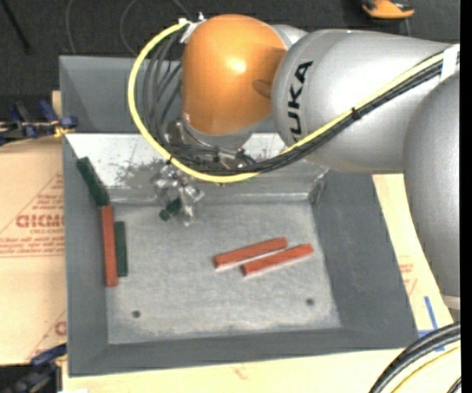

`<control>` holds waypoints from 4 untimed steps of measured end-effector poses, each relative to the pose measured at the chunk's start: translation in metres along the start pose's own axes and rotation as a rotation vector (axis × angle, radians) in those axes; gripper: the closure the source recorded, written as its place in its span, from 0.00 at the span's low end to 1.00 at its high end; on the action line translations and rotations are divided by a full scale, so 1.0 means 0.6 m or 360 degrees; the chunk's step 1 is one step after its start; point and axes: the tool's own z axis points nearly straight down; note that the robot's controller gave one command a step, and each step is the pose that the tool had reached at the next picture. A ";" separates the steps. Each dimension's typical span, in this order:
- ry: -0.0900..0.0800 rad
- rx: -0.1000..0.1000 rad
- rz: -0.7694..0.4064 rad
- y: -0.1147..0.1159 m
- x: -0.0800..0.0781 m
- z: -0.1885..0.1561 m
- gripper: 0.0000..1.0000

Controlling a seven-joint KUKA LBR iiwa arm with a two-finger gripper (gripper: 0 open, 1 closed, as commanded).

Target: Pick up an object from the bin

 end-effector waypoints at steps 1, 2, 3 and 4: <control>0.0000 0.0000 0.0001 0.000 0.000 0.000 1.00; 0.0000 0.0000 0.0001 0.000 0.000 0.000 1.00; 0.0000 0.0000 0.0001 0.000 0.000 0.000 1.00; 0.0000 0.0000 0.0002 0.000 0.000 0.000 1.00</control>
Offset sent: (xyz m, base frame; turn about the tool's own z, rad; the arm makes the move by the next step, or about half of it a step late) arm 0.0000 0.0000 0.0000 0.0000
